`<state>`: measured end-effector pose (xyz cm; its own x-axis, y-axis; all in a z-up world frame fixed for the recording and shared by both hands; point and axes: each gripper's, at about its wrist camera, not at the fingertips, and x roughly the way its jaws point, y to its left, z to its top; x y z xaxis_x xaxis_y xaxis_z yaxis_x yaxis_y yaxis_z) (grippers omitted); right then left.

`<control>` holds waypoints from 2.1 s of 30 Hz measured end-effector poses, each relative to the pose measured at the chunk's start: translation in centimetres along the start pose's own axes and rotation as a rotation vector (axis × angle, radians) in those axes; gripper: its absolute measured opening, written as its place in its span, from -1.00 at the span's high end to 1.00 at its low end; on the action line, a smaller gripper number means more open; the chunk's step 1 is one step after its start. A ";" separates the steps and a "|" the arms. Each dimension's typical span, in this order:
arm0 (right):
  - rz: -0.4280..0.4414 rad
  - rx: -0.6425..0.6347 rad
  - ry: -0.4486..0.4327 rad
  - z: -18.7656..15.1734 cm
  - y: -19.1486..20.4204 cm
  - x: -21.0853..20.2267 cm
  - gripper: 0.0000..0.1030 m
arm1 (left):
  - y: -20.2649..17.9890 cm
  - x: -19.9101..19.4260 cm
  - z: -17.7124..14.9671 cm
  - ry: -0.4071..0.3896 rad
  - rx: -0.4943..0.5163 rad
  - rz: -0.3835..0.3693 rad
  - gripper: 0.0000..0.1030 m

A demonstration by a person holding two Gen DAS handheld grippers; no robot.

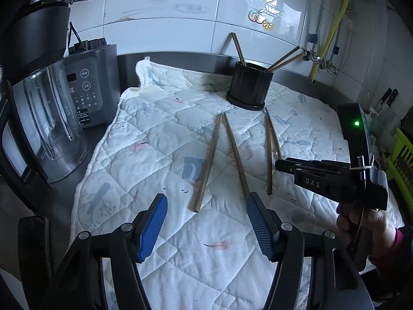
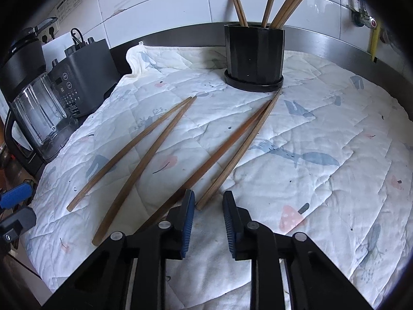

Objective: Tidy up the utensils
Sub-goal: 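Withdraw both open grippers and move them down toward the remaining chopsticks, then close the left gripper on a chopstick while the right gripper grasps another, then lift both held chopsticks upright toward the black holder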

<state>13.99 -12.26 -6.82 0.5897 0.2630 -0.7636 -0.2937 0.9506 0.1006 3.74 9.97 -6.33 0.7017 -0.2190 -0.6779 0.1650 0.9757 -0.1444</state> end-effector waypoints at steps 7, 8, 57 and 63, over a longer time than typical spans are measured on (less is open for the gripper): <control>-0.010 0.037 0.007 0.4 -0.1 0.4 0.60 | -1.9 1.4 -0.4 0.018 0.033 -0.044 -0.15; -0.016 0.028 0.004 0.5 0.0 0.5 0.60 | -2.2 1.7 -0.5 0.024 0.039 -0.047 -0.10; -0.102 -0.068 -0.189 -0.6 -5.6 -8.1 0.81 | -5.0 4.3 5.8 -0.036 0.119 0.002 0.87; -0.095 -0.107 -0.265 1.6 -5.6 -10.1 0.81 | -4.6 3.4 8.3 -0.061 0.101 -0.017 0.87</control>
<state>10.86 -20.01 1.39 0.7900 0.2212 -0.5718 -0.2973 0.9539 -0.0417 11.13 4.70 -1.94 0.7384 -0.2391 -0.6306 0.2442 0.9664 -0.0805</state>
